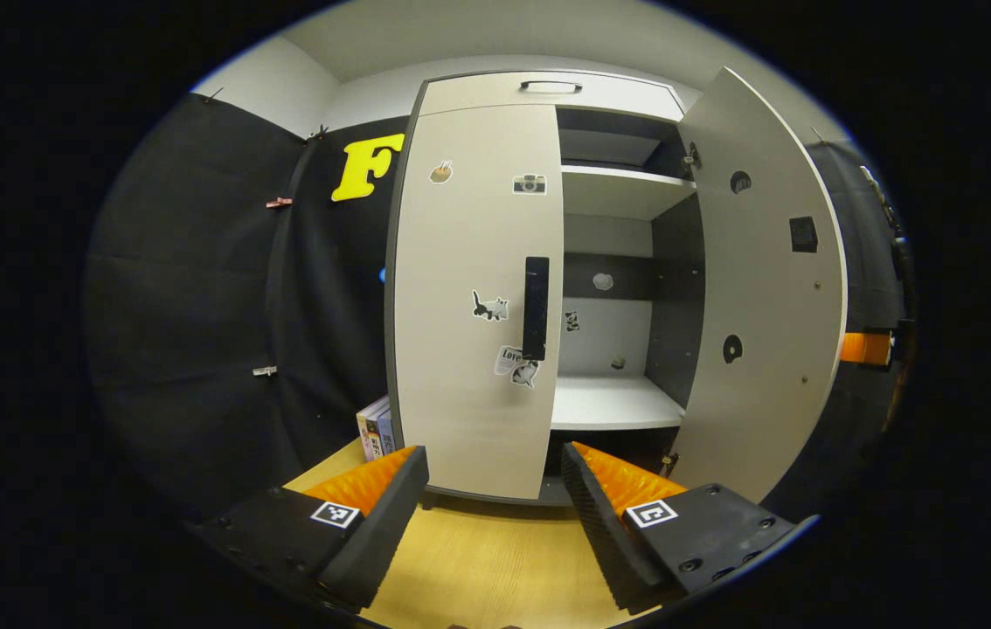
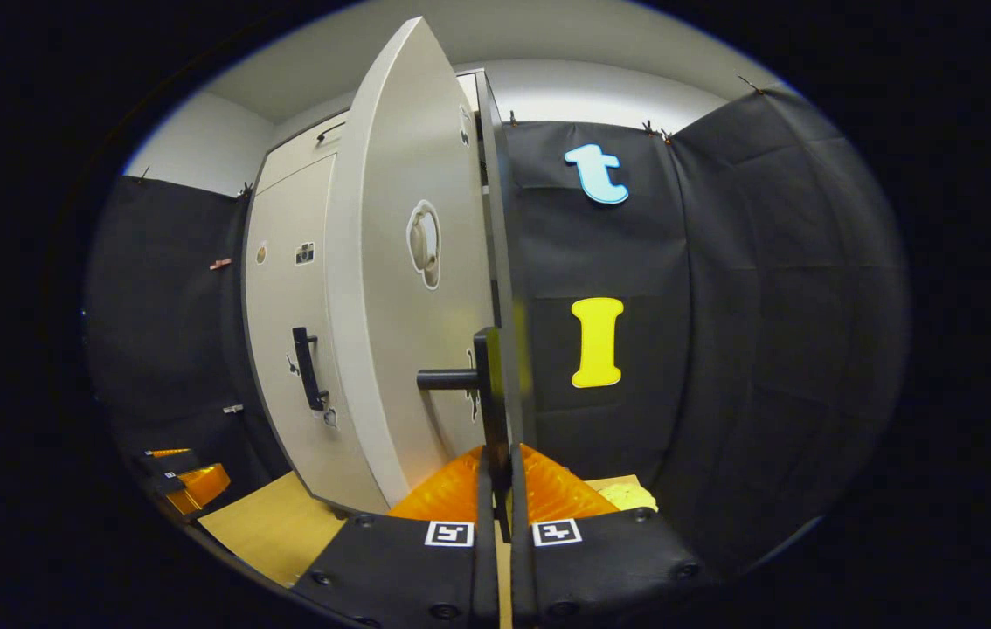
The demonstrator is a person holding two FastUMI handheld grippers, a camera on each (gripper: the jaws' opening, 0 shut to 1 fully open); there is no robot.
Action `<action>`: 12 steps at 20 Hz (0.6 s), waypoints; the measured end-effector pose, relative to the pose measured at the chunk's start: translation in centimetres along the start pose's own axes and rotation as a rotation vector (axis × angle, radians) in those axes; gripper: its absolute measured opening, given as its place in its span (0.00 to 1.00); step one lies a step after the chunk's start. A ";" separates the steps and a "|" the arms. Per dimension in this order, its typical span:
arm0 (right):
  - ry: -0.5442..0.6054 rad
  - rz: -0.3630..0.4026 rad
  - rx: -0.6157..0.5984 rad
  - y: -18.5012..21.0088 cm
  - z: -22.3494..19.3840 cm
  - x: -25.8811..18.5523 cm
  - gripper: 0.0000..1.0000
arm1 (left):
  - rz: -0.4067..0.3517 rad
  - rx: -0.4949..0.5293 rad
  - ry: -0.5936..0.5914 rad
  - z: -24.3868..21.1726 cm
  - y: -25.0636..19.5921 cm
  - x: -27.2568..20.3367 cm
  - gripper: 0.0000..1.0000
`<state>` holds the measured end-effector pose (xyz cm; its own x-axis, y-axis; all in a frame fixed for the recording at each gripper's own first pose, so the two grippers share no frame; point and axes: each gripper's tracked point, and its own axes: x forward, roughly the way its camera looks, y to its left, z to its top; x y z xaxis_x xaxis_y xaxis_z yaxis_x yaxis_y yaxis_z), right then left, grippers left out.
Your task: Open the right door of the double-door shoe cabinet with the right hand, and open the left door with the left hand.
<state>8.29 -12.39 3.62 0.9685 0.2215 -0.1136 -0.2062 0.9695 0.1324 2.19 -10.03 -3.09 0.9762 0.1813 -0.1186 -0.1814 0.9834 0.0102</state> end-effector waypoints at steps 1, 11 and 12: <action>-0.004 -0.001 0.011 0.2 0.1 -0.4 0.10 | -0.010 -0.004 0.000 0.0 -0.1 0.2 0.95; -0.028 -0.154 0.024 1.7 -0.2 -6.5 0.09 | -0.142 0.027 -0.001 1.3 1.2 4.6 0.95; -0.025 -0.168 0.041 2.1 -0.5 -7.3 0.10 | -0.154 0.034 -0.007 1.6 1.4 5.2 0.95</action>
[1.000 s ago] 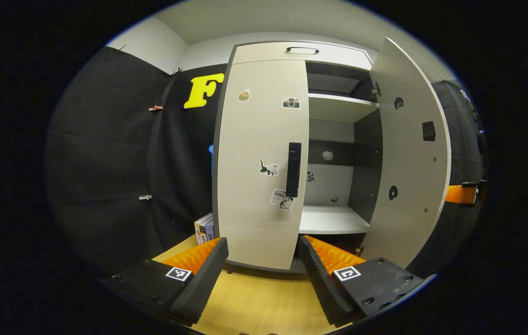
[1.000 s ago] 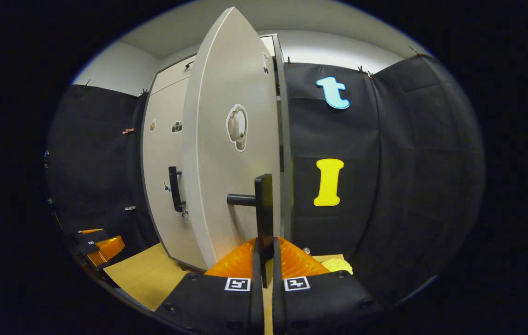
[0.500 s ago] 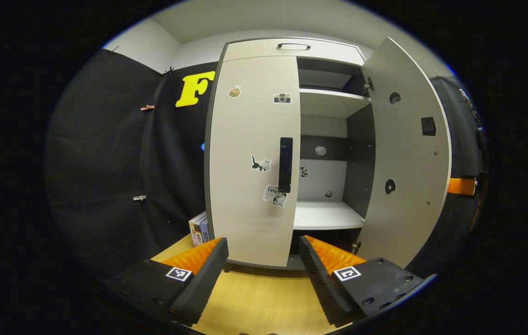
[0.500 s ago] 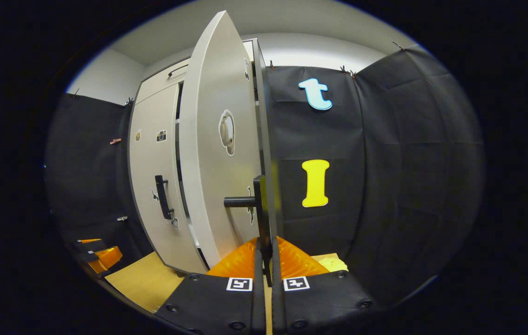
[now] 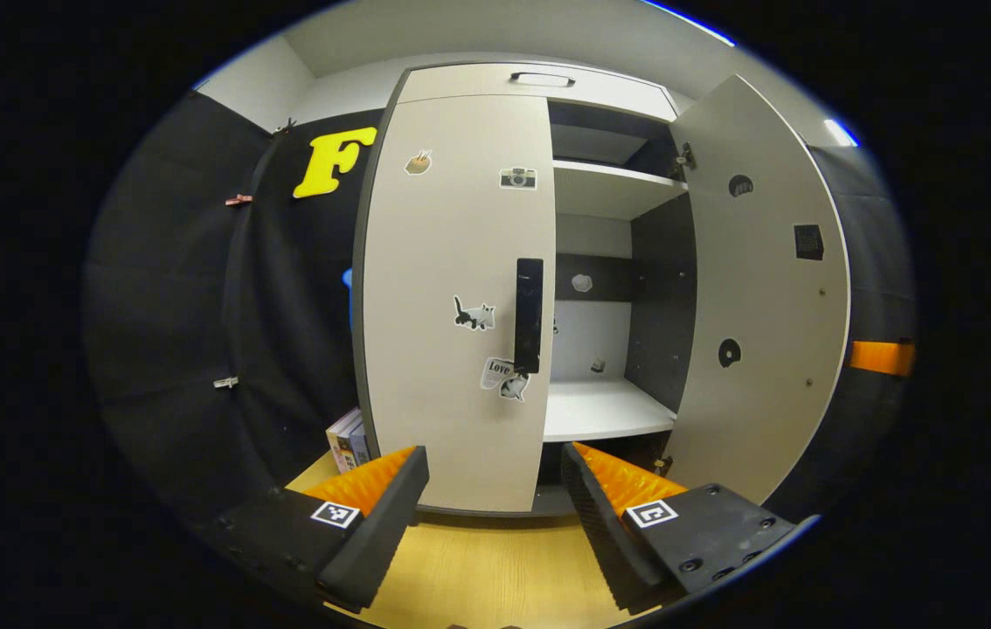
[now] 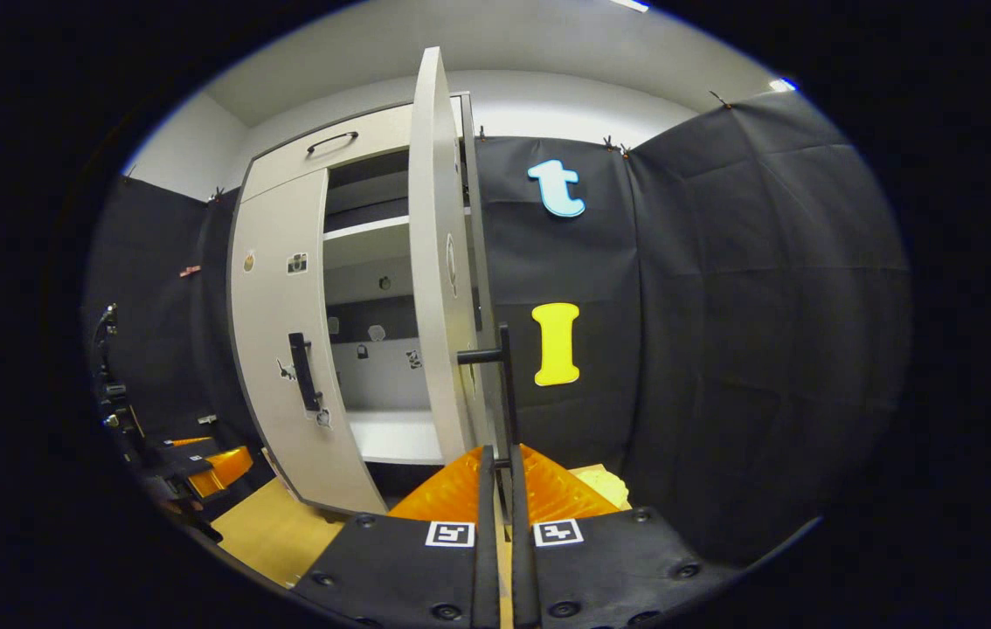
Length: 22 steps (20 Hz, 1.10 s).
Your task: Open the right door of the double-door shoe cabinet with the right hand, and open the left door with the left hand.
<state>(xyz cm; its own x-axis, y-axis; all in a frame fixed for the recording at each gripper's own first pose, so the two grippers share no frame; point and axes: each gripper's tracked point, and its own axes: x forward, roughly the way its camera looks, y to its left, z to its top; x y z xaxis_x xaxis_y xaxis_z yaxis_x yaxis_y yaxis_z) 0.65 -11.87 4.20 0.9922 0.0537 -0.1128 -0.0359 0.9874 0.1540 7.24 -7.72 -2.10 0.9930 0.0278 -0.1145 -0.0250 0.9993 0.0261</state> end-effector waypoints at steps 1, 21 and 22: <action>0.003 -0.008 0.018 0.5 -0.4 -0.5 0.11 | -0.012 0.005 -0.006 0.2 0.2 0.7 0.95; 0.048 -0.046 -0.072 6.2 -9.3 -5.5 0.99 | -0.120 0.075 -0.181 9.0 -2.8 13.9 0.94; 0.052 -0.044 -0.063 6.1 -9.4 -5.4 0.99 | -0.115 0.073 -0.182 9.2 -3.0 14.5 0.93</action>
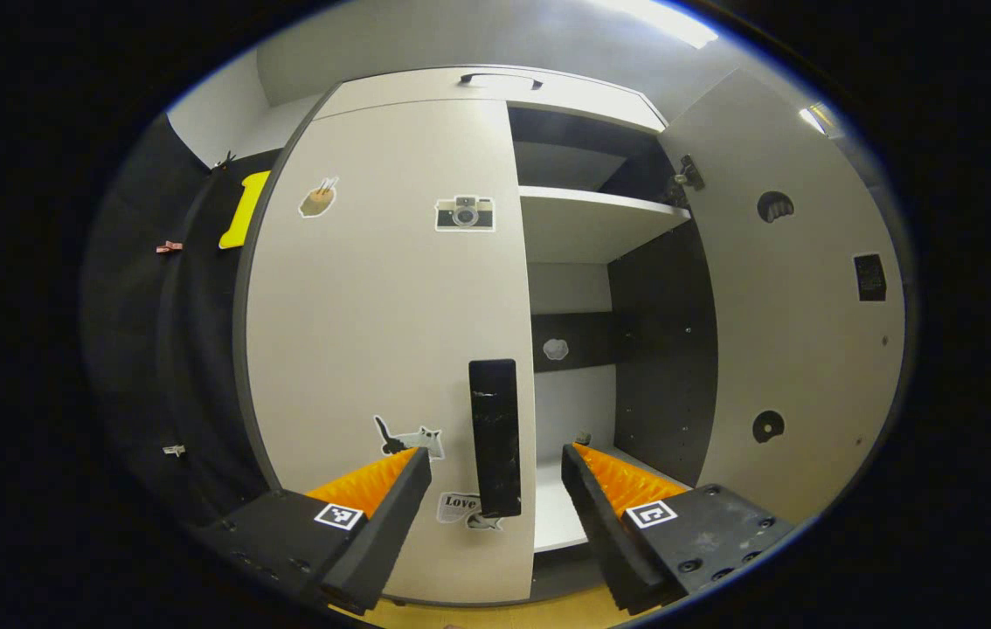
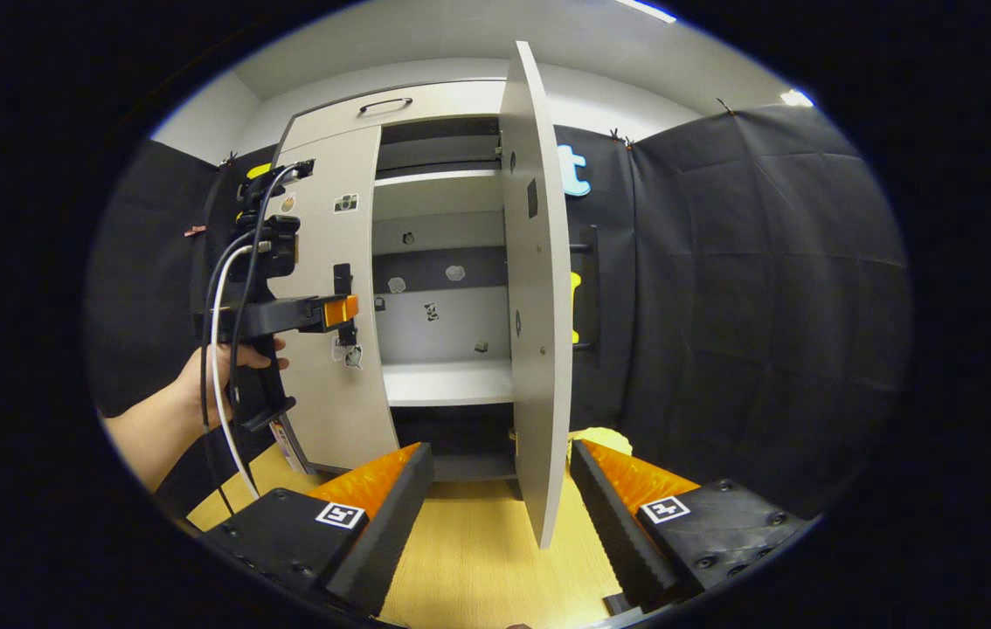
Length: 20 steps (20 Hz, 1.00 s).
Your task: Open the right door of the double-door shoe cabinet with the right hand, and open the left door with the left hand.
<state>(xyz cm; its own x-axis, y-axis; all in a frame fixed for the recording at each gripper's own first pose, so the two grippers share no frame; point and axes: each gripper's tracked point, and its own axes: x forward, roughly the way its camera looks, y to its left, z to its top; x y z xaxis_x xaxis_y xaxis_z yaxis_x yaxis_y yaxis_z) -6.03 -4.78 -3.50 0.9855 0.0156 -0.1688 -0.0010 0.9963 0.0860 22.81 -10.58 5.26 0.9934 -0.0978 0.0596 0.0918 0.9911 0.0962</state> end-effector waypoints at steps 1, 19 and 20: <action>0.004 0.000 0.005 -0.1 -0.2 0.1 0.99 | 0.009 -0.006 0.005 -0.1 -0.1 0.6 0.92; 0.052 0.089 0.020 -0.6 -2.3 2.9 0.99 | 0.067 -0.093 0.080 -1.9 0.3 4.6 0.34; 0.054 0.096 0.017 -0.7 -2.4 3.1 0.99 | 0.069 -0.086 0.079 -1.9 0.3 4.6 0.33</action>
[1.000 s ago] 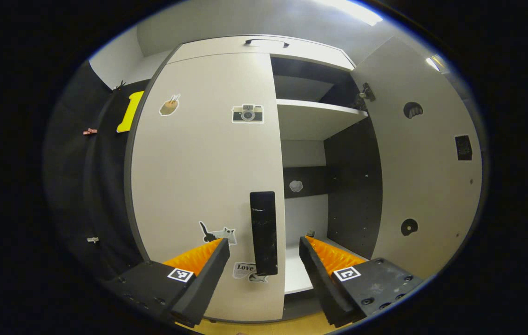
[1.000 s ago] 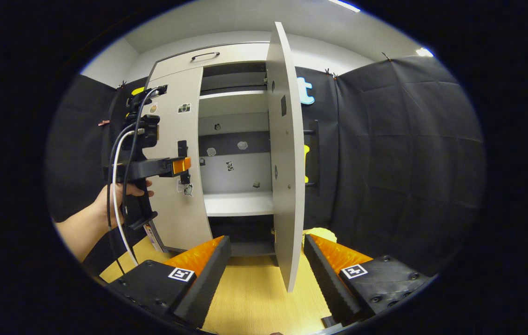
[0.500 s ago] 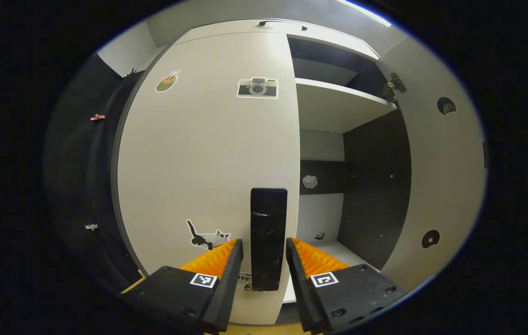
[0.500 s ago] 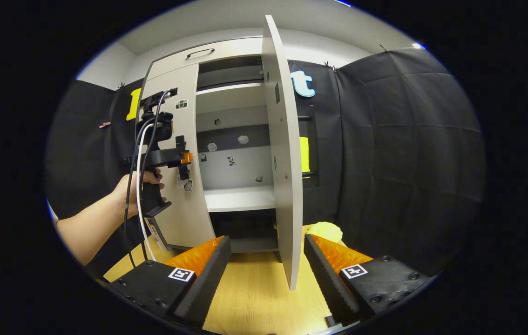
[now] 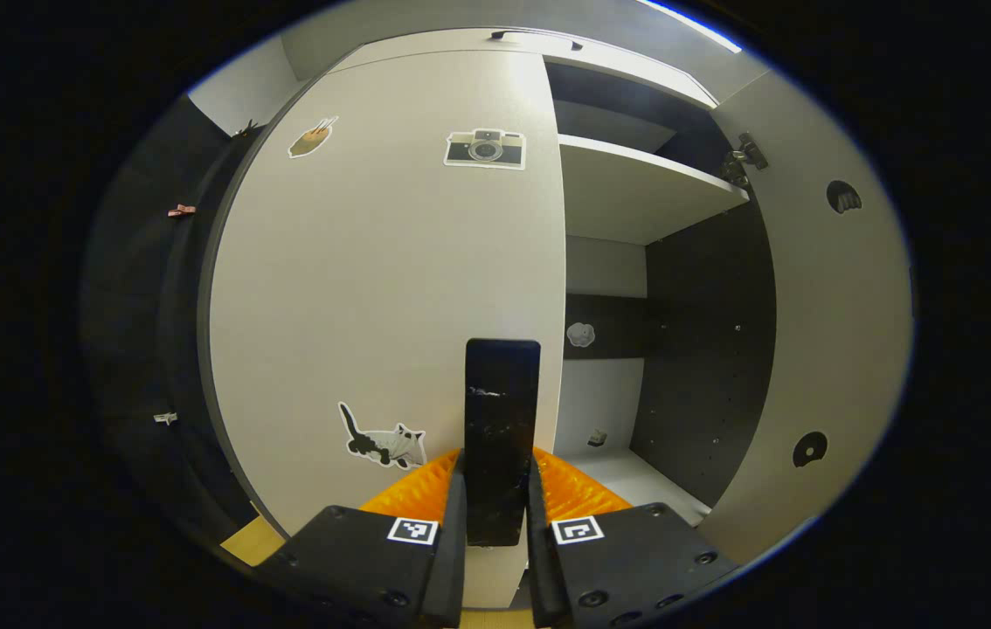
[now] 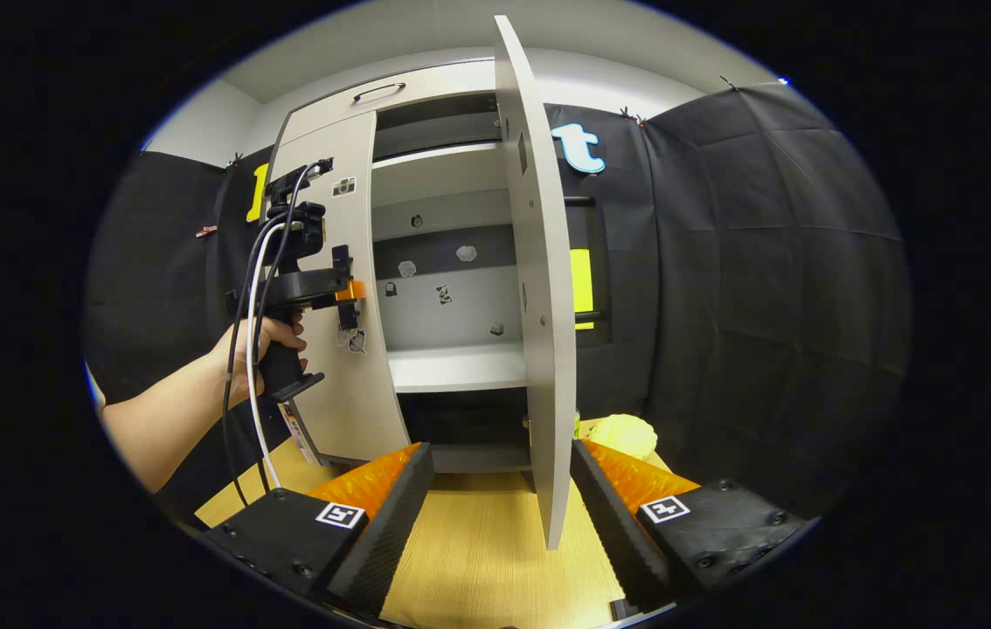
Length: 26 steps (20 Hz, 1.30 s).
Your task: Open the right door of the double-door shoe cabinet with the right hand, and open the left door with the left hand.
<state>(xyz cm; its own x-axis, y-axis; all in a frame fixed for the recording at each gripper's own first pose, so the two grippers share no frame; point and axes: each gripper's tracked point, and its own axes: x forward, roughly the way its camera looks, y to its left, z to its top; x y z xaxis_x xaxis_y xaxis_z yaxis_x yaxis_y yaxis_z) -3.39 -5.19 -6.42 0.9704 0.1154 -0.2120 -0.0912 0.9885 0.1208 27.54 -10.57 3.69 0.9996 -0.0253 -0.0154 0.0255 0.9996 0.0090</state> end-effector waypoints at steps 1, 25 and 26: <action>0.003 0.007 -0.002 0.0 -0.1 0.1 0.99 | 0.002 0.014 0.000 -0.1 0.0 -0.1 0.30; 0.020 0.114 -0.030 3.0 -0.7 -0.9 0.99 | -0.003 -0.023 0.054 -0.5 1.2 -1.4 0.08; 0.015 0.107 -0.031 3.6 -0.7 -1.2 0.99 | -0.013 -0.015 0.053 -0.5 1.3 -1.3 0.08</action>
<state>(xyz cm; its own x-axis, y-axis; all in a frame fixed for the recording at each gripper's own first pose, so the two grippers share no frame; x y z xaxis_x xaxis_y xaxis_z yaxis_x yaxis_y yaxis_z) -5.00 -1.72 -6.39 0.9513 0.2221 -0.2138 -0.2016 0.9729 0.1137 26.22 -9.21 3.26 0.9969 -0.0377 -0.0687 0.0373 0.9993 -0.0065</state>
